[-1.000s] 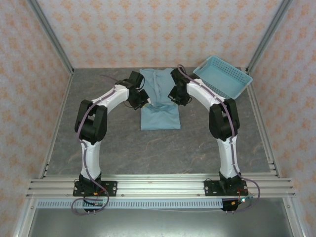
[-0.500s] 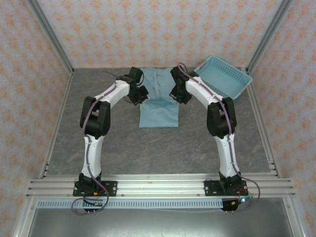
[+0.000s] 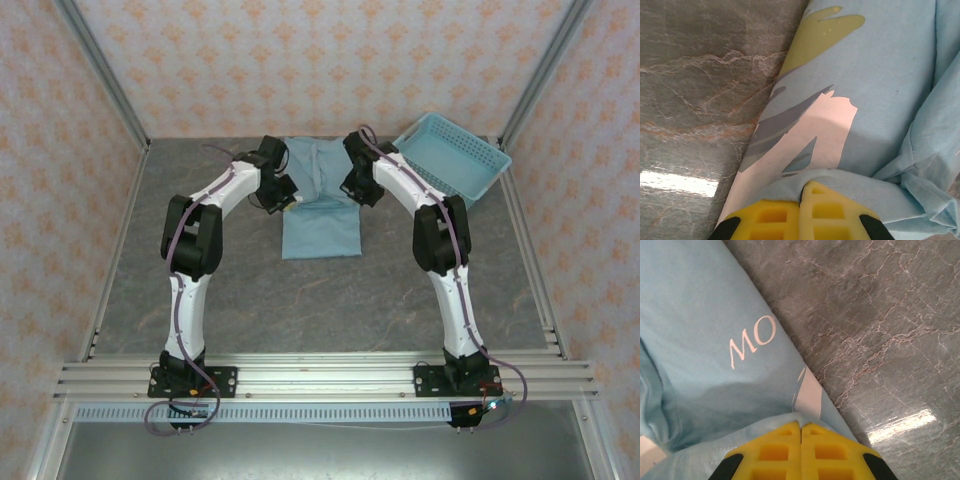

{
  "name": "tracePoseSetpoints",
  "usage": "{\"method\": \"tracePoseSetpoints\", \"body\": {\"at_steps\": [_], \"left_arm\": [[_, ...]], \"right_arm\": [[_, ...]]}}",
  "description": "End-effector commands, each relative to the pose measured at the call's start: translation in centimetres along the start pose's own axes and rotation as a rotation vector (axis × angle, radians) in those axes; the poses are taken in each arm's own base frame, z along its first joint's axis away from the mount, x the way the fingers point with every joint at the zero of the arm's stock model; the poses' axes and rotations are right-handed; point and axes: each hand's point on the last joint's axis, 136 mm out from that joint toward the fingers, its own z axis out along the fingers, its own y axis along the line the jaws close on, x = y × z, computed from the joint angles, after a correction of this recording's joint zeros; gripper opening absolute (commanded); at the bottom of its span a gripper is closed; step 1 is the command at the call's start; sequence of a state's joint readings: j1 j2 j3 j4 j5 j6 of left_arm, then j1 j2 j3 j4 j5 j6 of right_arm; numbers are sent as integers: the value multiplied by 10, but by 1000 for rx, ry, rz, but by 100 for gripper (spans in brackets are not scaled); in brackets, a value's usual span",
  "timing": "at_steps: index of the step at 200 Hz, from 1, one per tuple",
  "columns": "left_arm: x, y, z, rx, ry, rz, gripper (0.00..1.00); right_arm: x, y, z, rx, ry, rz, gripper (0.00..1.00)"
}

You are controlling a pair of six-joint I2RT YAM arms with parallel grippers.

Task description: Fold and stack the t-shirts

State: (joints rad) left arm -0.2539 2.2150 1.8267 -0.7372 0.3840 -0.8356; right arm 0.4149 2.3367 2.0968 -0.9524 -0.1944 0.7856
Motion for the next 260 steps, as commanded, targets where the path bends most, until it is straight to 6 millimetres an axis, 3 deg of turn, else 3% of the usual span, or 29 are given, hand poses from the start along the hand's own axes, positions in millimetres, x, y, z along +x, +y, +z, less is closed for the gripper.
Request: {"method": "tracePoseSetpoints", "body": {"at_steps": [1,66,92,102,119,138,165,193,220,260], "left_arm": [[-14,9,-2,-43,-30,-9,0],[-22,13,10,-56,-15,-34,0],[-44,12,-6,-28,-80,-75,13],[-52,9,-16,-6,-113,-87,25],[-63,5,-36,19,-168,-90,55],[-63,-4,-61,80,-224,-81,59],[-33,1,-67,138,-177,-109,49],[4,14,-45,150,-80,-137,18],[8,20,-26,118,-42,-138,2],[0,18,-5,56,-11,-98,0]], "right_arm": [[-10,-5,1,24,-17,27,0],[-19,18,12,-90,13,27,2],[-32,31,4,-171,20,26,29],[-39,34,-4,-199,17,28,37],[-49,34,-17,-229,9,39,43],[-52,28,-29,-235,5,41,44],[-37,22,-43,-248,0,13,37],[-4,14,-33,-278,47,34,17],[21,8,-14,-245,93,28,7],[29,9,5,-212,116,26,6]]}}
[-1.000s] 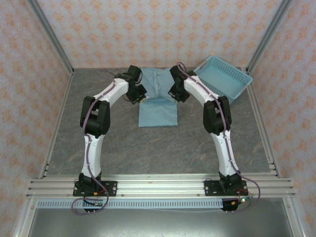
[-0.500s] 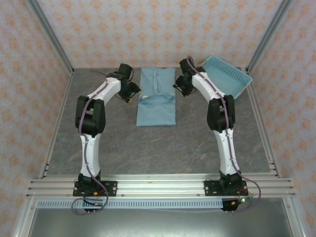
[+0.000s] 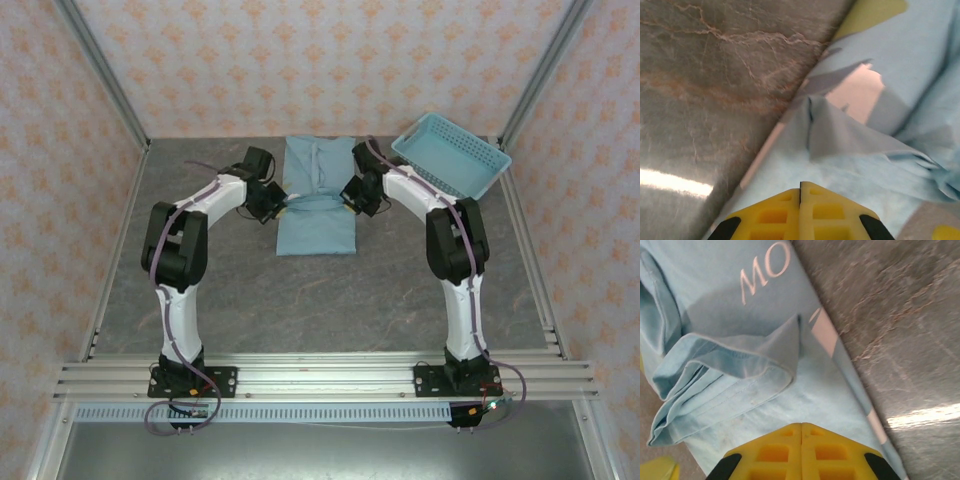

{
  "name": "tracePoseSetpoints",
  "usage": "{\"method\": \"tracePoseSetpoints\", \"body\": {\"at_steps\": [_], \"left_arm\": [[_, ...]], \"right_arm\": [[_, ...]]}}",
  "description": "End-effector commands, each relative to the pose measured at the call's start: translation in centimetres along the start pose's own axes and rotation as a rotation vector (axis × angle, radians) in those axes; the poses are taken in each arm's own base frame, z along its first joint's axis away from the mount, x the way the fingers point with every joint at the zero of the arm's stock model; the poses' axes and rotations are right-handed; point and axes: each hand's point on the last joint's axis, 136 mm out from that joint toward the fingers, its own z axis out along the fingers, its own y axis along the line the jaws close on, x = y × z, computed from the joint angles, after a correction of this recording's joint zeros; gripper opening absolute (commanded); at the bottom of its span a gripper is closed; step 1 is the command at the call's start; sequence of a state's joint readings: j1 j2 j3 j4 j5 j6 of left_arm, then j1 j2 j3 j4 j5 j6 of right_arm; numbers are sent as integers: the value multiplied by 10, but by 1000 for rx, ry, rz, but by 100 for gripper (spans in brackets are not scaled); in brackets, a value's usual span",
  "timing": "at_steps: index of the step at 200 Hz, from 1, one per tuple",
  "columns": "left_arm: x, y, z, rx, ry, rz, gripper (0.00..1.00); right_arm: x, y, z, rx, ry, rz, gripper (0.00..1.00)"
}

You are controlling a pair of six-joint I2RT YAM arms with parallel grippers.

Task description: Fold and stack the t-shirts

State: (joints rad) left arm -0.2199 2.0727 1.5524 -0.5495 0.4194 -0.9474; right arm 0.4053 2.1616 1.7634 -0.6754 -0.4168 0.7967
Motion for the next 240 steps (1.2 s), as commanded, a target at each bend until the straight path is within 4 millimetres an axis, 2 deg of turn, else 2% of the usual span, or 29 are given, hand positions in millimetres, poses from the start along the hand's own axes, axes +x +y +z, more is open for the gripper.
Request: {"method": "tracePoseSetpoints", "body": {"at_steps": [1,46,78,118,138,152,173,188,206,231,234,240], "left_arm": [[-8,-9,2,-7,7,33,0],[-22,-18,13,-36,2,59,0],[-38,-30,17,-29,-17,63,0],[-56,-36,27,-43,-10,69,0],[-72,-44,16,-17,-47,71,0],[-83,-51,-2,1,-97,83,0],[-92,-52,-35,11,-191,90,17],[-86,-43,-52,8,-224,80,27],[-65,-20,-59,-8,-198,59,29],[-14,15,-54,-21,-88,26,34],[-6,23,-48,-36,-64,20,35],[6,27,-54,-21,-48,10,37]], "right_arm": [[-7,-1,12,6,-8,19,6],[-17,-1,22,27,-7,27,6],[-33,4,25,12,-27,49,7],[-55,9,30,-31,-30,125,9],[-67,12,32,-74,-37,178,10],[-75,13,32,-106,-35,218,10],[-86,17,24,-129,-53,227,11],[-90,19,13,-133,-73,212,16],[-86,18,-4,-119,-89,176,24],[-57,2,-23,-96,-81,149,35],[-52,0,-24,-96,-78,147,37],[-42,-5,-27,-97,-72,142,40]]}}
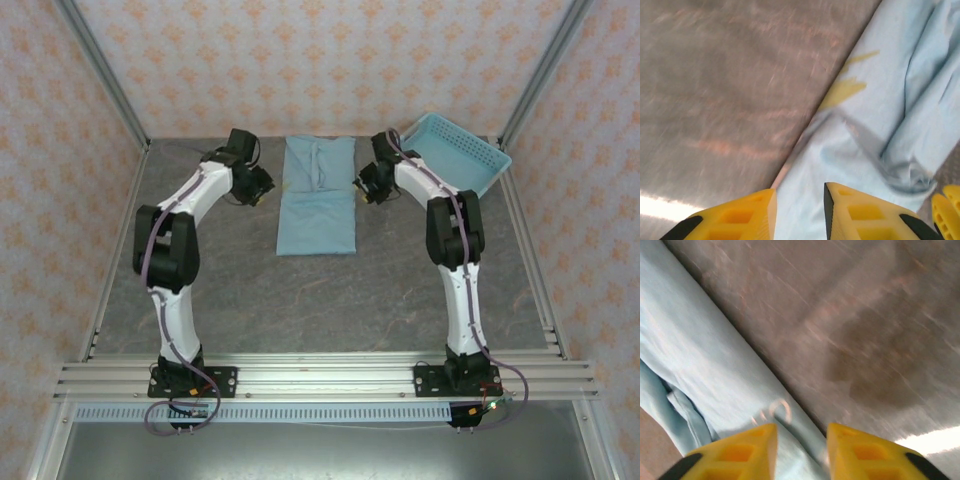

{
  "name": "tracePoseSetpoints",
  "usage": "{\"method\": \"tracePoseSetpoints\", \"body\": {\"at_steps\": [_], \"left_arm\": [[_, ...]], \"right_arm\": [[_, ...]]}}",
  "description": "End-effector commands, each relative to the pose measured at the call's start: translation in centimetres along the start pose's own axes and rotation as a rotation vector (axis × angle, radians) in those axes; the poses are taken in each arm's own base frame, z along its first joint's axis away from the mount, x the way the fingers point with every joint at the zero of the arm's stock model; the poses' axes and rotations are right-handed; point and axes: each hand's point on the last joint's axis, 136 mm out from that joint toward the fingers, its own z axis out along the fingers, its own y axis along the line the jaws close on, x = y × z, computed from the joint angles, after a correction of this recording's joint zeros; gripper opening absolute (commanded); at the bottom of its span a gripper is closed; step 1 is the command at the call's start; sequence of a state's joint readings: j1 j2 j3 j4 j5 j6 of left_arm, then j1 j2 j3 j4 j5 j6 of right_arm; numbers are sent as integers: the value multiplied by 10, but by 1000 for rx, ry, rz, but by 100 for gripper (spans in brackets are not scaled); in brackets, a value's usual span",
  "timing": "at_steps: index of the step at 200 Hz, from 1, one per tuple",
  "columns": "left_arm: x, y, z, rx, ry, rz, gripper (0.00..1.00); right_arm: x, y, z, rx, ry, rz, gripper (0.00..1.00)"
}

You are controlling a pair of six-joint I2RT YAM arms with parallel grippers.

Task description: Fold and stack the t-shirts

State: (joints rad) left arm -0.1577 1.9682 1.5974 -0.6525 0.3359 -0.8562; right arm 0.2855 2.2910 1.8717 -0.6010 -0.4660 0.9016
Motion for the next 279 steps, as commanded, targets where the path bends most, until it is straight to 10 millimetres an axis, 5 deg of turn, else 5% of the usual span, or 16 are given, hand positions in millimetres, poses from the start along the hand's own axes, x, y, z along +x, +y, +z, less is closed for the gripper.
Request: {"method": "tracePoseSetpoints", "body": {"at_steps": [1,40,82,128,185,222,242,262,279], "left_arm": [[45,24,0,-6,80,-36,37],[102,46,11,30,181,-134,48],[120,61,30,-16,236,-168,49],[125,57,46,-42,248,-148,42],[122,40,49,-14,237,-134,24],[115,33,47,-3,213,-123,11],[110,26,41,13,196,-109,0],[104,17,28,28,178,-85,0],[99,5,14,55,163,-66,0]], "right_arm": [[27,2,-47,-33,-27,-55,40],[95,-33,-54,-46,60,-82,54],[129,-69,-46,-8,106,-72,57],[137,-89,-36,48,121,-63,57],[143,-87,-22,45,143,-31,48],[141,-85,-18,63,139,-3,30],[136,-87,-22,90,112,-9,12],[129,-82,-31,96,71,-34,0],[123,-75,-43,99,40,-62,0]]}}
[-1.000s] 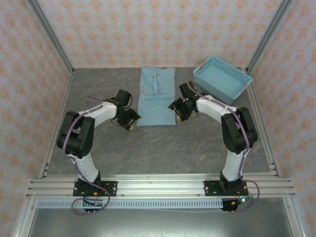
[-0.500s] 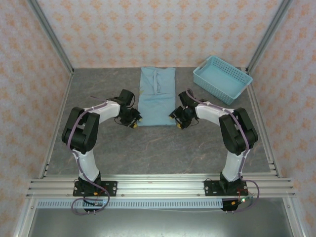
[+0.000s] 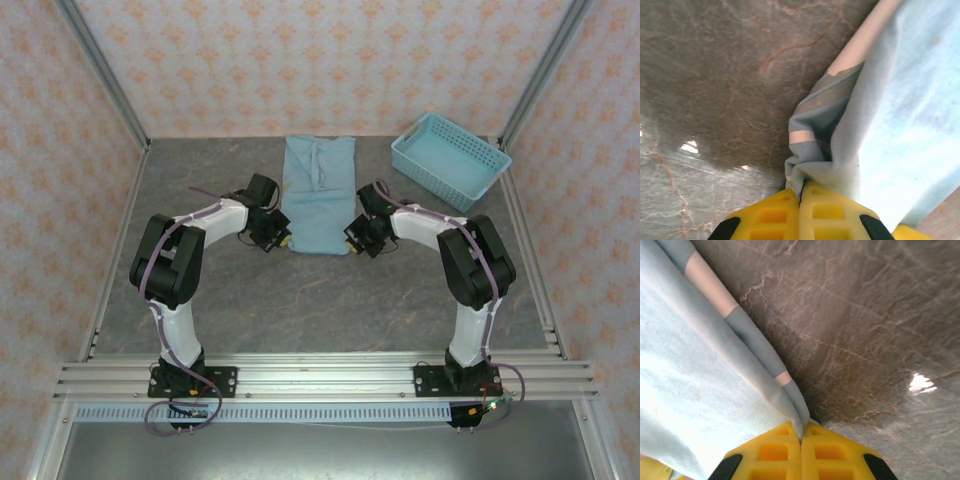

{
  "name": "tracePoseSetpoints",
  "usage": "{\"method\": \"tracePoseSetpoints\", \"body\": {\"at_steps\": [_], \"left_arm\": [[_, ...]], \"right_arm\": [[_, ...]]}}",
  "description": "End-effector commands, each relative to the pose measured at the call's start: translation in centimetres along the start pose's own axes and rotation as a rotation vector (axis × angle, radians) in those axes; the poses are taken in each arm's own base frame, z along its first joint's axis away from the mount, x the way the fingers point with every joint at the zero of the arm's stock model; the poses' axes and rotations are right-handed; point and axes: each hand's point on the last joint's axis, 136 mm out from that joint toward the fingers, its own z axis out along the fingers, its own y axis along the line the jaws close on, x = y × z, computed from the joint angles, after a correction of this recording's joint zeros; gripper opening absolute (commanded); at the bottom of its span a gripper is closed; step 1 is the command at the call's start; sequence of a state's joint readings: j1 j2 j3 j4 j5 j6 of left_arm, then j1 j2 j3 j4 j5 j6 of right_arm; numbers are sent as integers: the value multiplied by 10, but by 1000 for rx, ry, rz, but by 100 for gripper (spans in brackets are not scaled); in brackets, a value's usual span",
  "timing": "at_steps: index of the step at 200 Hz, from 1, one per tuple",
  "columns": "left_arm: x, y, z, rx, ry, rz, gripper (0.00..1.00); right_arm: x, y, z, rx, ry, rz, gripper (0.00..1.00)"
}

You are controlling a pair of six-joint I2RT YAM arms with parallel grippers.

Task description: Fold and stack the t-shirts

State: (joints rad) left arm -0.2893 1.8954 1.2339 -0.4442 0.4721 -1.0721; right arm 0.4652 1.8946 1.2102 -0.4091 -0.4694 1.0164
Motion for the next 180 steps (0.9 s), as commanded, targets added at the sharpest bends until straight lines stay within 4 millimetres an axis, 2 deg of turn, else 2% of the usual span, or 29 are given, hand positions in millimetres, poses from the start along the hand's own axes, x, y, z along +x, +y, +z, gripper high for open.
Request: {"method": "tracePoseSetpoints", "body": {"at_steps": [1,26,69,99,116,138,160,180], "left_arm": [[-4,-26,-30,50,-53,57,0],[-9,-51,-62,114,-87,87,0],[-23,-95,-125,231,-160,120,0],[-21,-109,-156,297,-193,136,0],[-14,-97,-155,286,-182,137,0],[5,-63,-131,231,-126,124,0],[29,-20,-105,157,-65,122,0],[55,22,-85,77,-7,130,0]], "right_arm": [[-11,9,-21,26,-78,-38,0],[-22,30,-50,-6,-126,-74,0],[-49,76,-115,-115,-227,-101,0],[-48,94,-140,-172,-235,-122,0],[-38,89,-140,-179,-210,-125,0],[-16,70,-127,-156,-151,-130,0],[9,38,-110,-105,-104,-136,0],[36,1,-89,-41,-40,-142,0]]}}
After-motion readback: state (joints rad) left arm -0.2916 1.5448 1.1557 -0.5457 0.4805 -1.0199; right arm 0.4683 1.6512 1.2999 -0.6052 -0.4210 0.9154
